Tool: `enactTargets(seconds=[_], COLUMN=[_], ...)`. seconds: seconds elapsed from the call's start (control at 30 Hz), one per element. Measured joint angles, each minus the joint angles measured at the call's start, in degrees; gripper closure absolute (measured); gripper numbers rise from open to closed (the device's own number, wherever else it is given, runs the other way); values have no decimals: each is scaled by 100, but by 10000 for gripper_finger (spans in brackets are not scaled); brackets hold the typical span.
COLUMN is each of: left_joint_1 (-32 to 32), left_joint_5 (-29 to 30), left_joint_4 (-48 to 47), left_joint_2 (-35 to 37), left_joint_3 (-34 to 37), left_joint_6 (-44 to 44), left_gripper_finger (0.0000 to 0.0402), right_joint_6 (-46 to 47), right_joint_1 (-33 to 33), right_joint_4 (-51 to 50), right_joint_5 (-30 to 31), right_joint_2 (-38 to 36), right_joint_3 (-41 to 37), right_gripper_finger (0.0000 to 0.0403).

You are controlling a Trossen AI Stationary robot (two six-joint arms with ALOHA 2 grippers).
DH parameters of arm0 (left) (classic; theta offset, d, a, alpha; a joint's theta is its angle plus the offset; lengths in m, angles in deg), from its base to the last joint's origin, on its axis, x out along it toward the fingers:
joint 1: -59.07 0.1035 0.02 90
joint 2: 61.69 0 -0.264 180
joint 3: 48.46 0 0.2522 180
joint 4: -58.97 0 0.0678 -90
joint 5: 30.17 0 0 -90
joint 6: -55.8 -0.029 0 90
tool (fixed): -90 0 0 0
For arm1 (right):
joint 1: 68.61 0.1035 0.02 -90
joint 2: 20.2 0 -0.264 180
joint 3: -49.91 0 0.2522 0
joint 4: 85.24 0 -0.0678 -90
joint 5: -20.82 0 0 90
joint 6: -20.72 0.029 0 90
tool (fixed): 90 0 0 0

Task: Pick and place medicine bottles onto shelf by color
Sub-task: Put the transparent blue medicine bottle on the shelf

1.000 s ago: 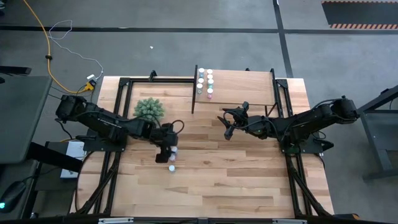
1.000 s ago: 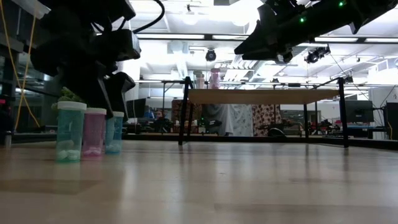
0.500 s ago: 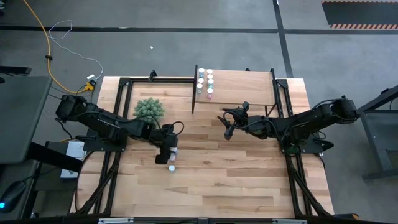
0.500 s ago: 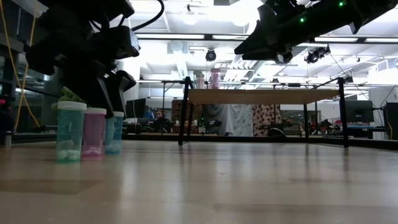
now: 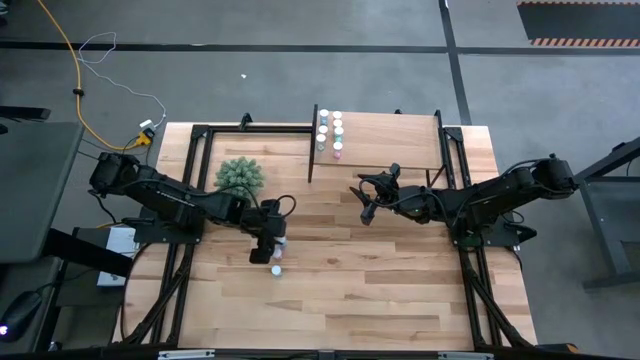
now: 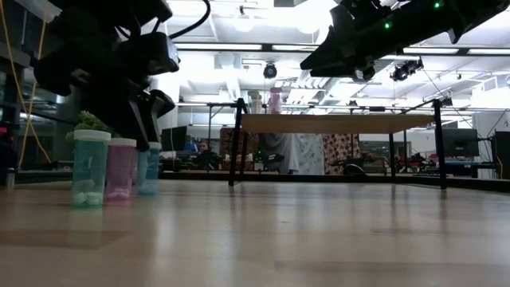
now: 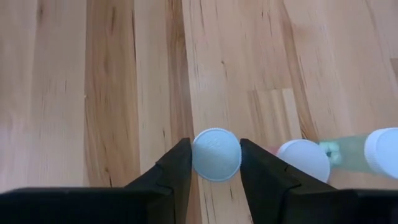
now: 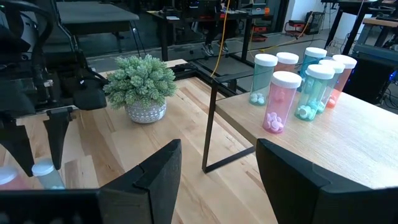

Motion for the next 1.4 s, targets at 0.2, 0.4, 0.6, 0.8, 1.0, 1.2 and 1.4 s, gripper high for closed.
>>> enactTargets(seconds=[0.2, 0.4, 0.6, 0.8, 1.0, 1.2, 1.4], left_joint_1=[1, 11, 269, 974, 1712, 2233, 2599], left_joint_5=[0, 511, 1672, 1477, 900, 780, 697], left_joint_4=[42, -1044, -2009, -2008, -2335, -2577, -2661], left_joint_2=[55, 125, 131, -21, -784, -1591, -1925], left_joint_3=[-164, -1172, -2735, -3924, -4686, -5241, -5423], left_joint_6=[-48, -434, -1041, -1555, -1697, -1741, -1793], left_gripper_finger=[289, 291, 289, 290, 290, 289, 289], right_joint_6=[-1, -2, -2, 0, -2, -21, -104], right_joint_1=[0, 0, 0, 0, 0, 0, 0], right_joint_4=[0, 2, 4, 4, 44, 34, 36], right_joint_5=[0, 0, 0, 0, 0, 0, 0], right_joint_2=[0, 0, 0, 0, 0, 0, 0], right_joint_3=[0, 0, 0, 0, 0, -2, -2], right_gripper_finger=[203, 203, 203, 203, 203, 203, 203])
